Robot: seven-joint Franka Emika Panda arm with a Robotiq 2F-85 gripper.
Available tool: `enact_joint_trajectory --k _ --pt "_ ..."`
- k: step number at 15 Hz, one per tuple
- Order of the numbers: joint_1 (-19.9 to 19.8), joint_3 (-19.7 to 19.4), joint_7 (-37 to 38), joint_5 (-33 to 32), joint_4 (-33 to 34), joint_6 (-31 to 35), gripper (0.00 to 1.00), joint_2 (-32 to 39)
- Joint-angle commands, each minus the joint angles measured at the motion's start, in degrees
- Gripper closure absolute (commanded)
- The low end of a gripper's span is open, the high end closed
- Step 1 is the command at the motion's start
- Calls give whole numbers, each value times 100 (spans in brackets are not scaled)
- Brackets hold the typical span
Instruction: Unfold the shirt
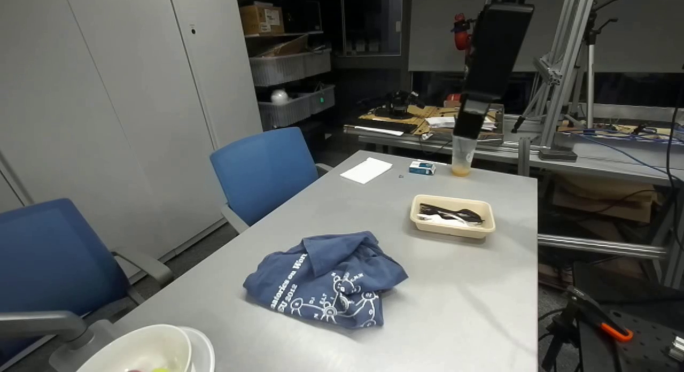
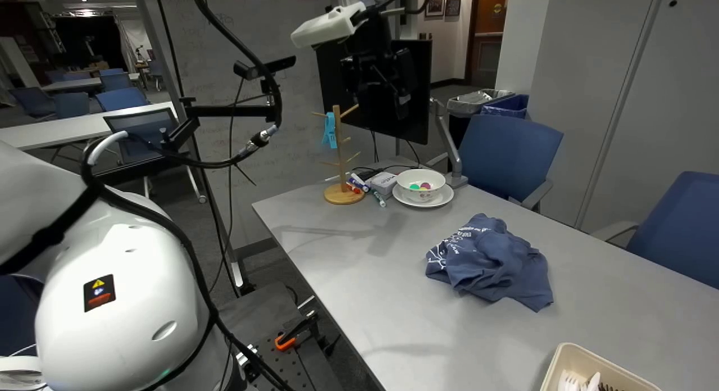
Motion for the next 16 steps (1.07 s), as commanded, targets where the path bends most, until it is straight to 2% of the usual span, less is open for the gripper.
enact_joint_trajectory --k 1,5,10,16 --pt "93 -73 43 -49 12 -13 0 14" --pt "45 -397 -274 73 67 138 0 349" --pt "-172 -829 -361 1 359 428 0 1173" --pt "-199 -853 -240 -160 1070 680 0 2181"
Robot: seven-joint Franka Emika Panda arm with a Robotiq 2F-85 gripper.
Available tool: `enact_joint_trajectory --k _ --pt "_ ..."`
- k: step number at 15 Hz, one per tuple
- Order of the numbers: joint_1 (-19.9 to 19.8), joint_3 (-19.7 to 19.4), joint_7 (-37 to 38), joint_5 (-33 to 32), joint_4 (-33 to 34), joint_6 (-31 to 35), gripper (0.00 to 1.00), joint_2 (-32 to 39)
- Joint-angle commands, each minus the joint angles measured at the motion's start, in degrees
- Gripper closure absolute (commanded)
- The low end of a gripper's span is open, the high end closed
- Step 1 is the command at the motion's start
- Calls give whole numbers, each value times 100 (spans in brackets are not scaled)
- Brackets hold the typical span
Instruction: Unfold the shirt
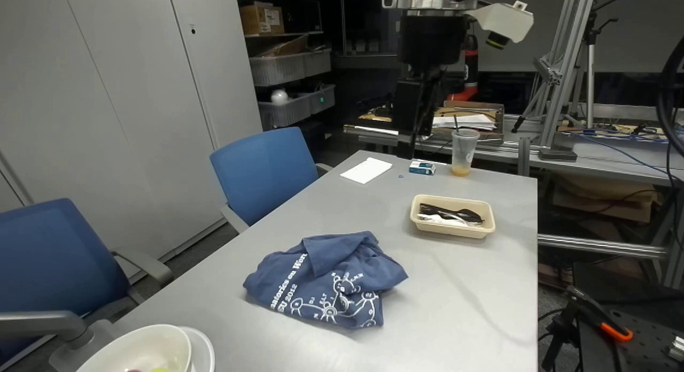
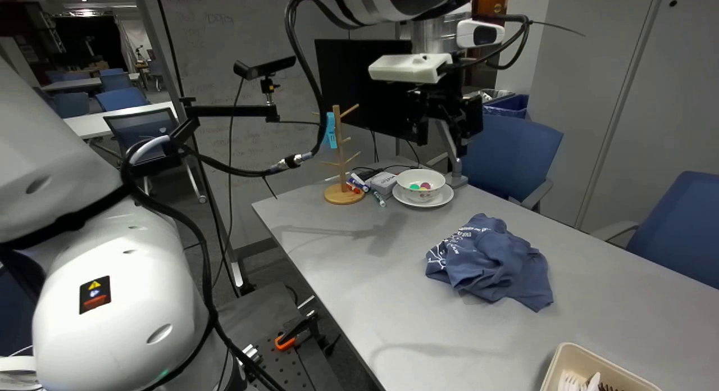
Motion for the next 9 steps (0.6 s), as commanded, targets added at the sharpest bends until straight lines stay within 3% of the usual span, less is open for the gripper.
enact_joint_trajectory --k 1,2,3,9 --pt "-34 58 2 -87 601 48 0 629" --pt "-19 49 -58 -48 692 31 0 726" --pt "-22 41 -3 -14 363 36 0 445" --pt "-19 41 -2 -16 580 45 0 679"
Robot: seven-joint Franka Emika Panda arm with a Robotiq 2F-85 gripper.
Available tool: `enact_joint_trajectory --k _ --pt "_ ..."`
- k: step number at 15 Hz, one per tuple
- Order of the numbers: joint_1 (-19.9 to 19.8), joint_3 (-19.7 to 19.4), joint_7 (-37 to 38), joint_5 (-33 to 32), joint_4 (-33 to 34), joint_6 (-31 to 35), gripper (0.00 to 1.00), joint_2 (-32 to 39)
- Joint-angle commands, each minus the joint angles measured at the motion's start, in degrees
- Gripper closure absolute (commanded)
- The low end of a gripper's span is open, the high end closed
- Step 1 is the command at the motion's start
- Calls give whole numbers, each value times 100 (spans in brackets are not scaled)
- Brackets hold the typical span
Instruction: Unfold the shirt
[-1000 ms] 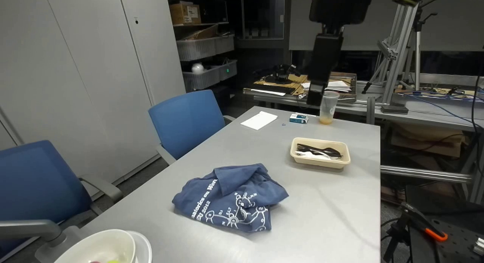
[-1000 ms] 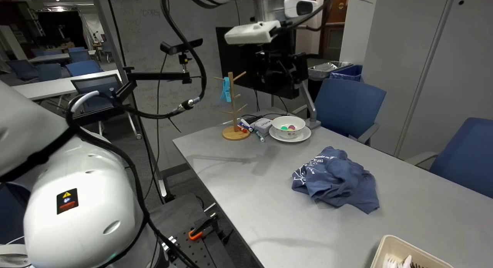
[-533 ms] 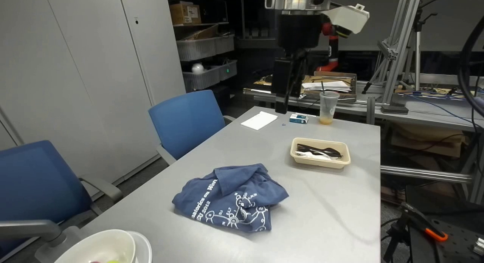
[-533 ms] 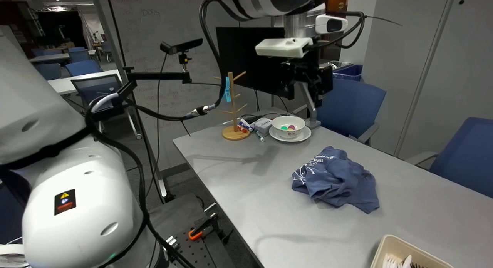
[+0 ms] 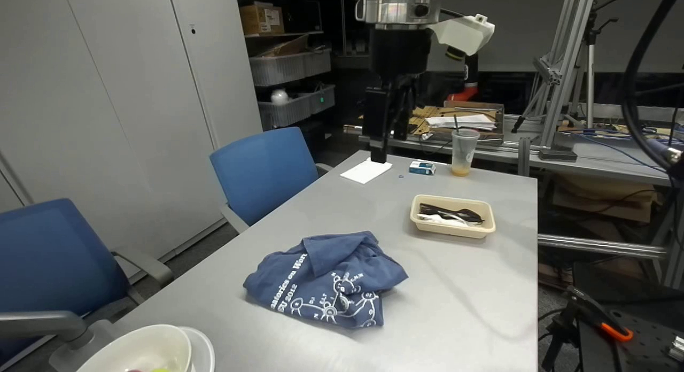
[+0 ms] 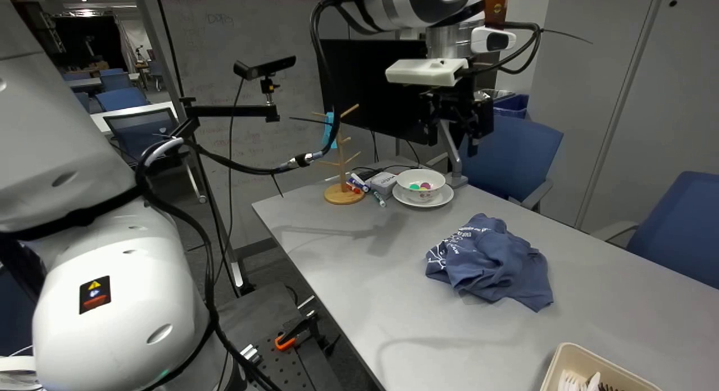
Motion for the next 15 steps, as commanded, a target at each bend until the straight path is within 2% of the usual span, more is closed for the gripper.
enact_joint_trajectory --k 1,5,11,15 --pt "-26 64 130 -187 -22 52 0 0" --pt "-31 30 -109 -282 -67 308 0 275" --pt "-267 -361 -2013 68 129 1329 0 1344" --pt "-473 -279 -2926 573 488 1438 0 1975"
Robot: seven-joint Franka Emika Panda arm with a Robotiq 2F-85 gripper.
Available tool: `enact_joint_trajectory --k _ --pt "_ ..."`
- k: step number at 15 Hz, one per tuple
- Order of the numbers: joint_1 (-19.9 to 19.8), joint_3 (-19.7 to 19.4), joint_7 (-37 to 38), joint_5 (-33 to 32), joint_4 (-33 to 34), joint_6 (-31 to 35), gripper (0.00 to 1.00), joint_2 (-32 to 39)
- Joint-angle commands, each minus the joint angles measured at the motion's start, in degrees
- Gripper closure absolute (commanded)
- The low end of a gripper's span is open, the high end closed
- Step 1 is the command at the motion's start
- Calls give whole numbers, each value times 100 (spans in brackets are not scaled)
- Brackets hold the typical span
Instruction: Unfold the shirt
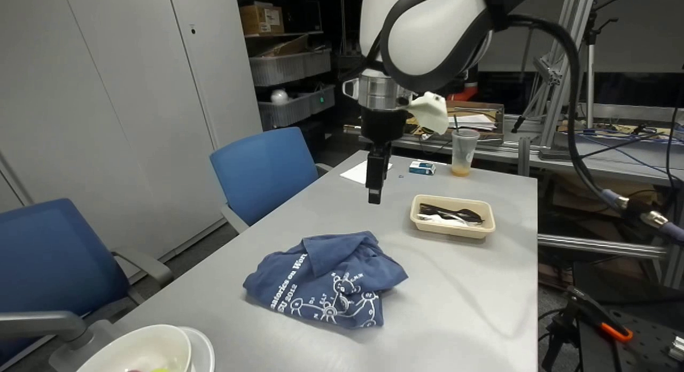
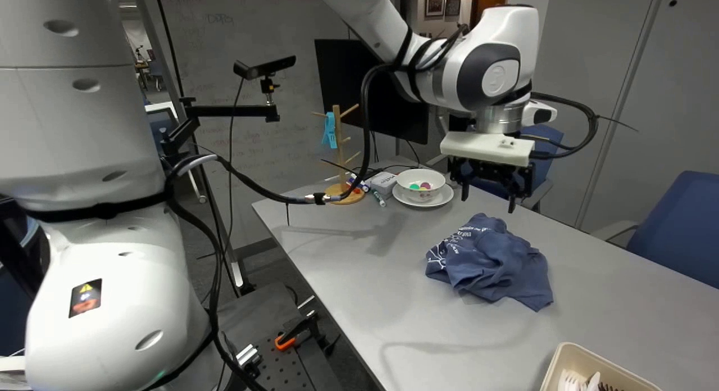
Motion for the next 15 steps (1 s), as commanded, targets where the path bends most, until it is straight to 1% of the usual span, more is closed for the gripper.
enact_joint_trajectory --k 1,2,4,7,15 --pt "-164 136 -654 393 523 -97 0 517" --pt "-128 94 -342 168 187 0 0 283" --pt "-140 123 -409 190 336 -1 0 445" --pt "-138 140 -411 191 392 -3 0 477" --pt "-64 243 -551 -580 893 285 0 1321"
